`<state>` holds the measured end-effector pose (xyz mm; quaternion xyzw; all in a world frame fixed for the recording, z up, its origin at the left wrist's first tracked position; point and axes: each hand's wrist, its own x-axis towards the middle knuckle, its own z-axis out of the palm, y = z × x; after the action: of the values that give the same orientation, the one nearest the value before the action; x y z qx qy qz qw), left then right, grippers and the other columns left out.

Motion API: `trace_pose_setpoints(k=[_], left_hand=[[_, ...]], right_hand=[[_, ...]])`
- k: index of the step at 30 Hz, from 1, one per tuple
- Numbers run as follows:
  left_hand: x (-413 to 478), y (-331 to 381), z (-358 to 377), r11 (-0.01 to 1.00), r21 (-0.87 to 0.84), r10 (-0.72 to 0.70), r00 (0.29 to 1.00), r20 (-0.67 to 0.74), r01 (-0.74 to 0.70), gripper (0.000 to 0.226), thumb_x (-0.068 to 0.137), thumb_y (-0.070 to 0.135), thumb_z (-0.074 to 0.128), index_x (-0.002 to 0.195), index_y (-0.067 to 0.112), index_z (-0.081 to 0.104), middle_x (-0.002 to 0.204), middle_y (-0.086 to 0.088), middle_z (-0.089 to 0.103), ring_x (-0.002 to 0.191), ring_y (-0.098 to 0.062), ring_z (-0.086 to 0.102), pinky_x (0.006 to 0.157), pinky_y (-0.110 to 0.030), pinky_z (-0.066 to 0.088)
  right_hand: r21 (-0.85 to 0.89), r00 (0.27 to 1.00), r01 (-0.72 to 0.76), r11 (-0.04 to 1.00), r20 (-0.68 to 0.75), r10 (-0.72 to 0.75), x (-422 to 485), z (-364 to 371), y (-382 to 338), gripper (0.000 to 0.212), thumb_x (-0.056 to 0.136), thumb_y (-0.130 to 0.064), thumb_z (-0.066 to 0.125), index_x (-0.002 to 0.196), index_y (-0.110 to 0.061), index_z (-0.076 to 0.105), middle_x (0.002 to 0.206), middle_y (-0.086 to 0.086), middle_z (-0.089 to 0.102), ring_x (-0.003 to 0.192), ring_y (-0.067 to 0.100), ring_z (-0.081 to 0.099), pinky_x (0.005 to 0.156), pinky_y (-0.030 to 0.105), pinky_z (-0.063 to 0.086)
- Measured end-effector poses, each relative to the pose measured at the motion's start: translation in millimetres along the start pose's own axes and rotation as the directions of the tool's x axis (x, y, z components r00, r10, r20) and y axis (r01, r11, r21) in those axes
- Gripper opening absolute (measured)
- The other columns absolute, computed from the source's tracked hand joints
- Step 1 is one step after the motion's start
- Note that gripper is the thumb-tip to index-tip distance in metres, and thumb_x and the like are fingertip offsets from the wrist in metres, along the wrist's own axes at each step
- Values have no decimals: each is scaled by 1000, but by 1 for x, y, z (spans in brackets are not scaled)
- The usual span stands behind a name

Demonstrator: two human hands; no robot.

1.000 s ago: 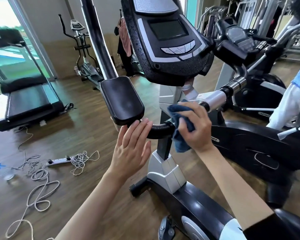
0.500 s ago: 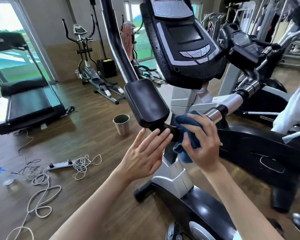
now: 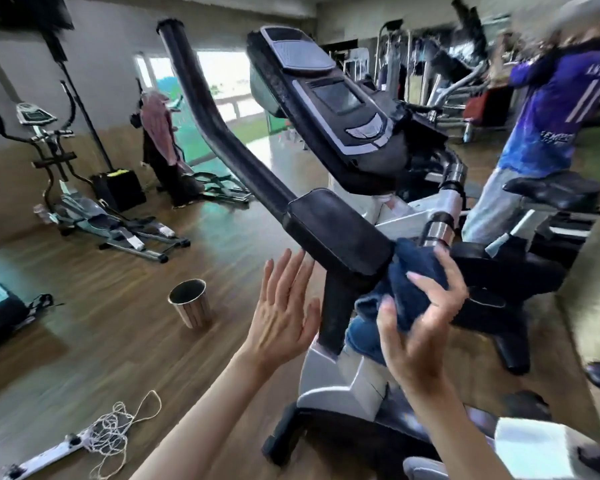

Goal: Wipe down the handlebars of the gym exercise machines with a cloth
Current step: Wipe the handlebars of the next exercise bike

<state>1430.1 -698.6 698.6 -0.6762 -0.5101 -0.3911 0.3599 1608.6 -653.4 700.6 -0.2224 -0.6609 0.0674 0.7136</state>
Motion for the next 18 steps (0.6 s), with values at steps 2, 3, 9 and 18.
trace_pose_setpoints(k=[2,3,9,18], left_hand=[[4,-11,5,999,-41,1,1000,-8,-1,59,99,26,31,152,19,5,152,-4,13,148,-17,4,121,-41,6],[6,-15,7,998,-59,-3,1000,-20,1,59,99,25,31,152,19,5,154,-3,12,148,-17,4,121,-41,6],[17,-30,24,993,-118,20,994,-110,-33,56,98,22,32,149,18,10,152,-5,13,148,-16,5,120,-47,9],[34,-58,53,962,-147,159,910,-382,-230,60,98,17,33,152,19,8,144,-11,30,145,-11,16,119,-45,15]], right_hand=[[-55,1000,29,998,7,-28,0,-5,7,28,96,-27,49,111,-4,46,139,24,29,132,39,35,114,40,29],[-72,1000,15,997,-4,-15,0,-7,9,27,98,-28,47,111,-5,47,140,24,28,134,35,34,114,39,29],[13,983,-143,990,-116,144,-6,6,-10,27,87,-14,47,114,-7,45,142,20,30,134,36,36,110,53,34],[-85,950,311,947,26,-310,-8,0,15,31,85,-9,55,110,-4,36,142,29,18,144,24,23,116,35,23]])
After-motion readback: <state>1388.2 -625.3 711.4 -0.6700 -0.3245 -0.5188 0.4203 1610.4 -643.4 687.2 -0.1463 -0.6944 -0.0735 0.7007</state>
